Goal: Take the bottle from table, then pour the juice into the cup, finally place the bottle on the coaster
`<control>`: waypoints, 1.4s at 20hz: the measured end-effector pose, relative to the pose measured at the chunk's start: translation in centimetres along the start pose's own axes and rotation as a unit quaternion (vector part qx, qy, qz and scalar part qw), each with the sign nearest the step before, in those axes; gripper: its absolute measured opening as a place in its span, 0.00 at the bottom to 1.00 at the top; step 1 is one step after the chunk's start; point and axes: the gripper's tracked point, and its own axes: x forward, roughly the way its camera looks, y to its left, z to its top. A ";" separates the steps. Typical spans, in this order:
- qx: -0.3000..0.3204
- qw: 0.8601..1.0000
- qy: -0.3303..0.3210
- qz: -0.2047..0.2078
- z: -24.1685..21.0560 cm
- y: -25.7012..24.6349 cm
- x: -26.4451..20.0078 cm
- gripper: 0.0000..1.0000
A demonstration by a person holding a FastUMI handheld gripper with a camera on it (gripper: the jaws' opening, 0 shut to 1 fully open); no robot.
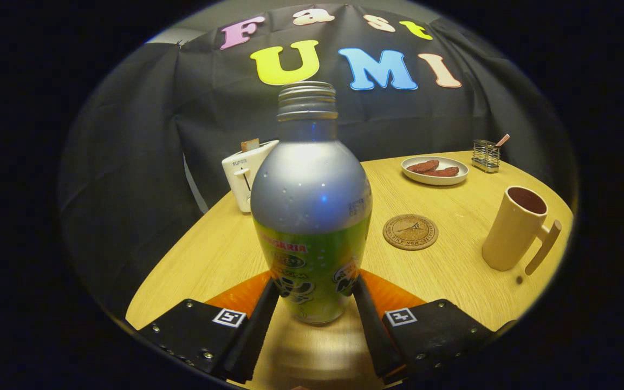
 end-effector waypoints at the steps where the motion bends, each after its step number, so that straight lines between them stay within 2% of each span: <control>1: 0.005 1.000 -0.003 0.002 0.5 -0.2 -0.2 0.79; 9: 0.070 0.997 -0.005 0.010 2.7 -2.5 -1.5 0.78; 17: 0.156 0.987 -0.007 0.032 3.9 -5.2 -2.2 0.79; 23: 0.228 0.972 -0.023 0.041 5.3 -7.4 -2.9 0.79; 28: 0.299 0.952 -0.045 0.047 6.4 -9.0 -3.2 0.78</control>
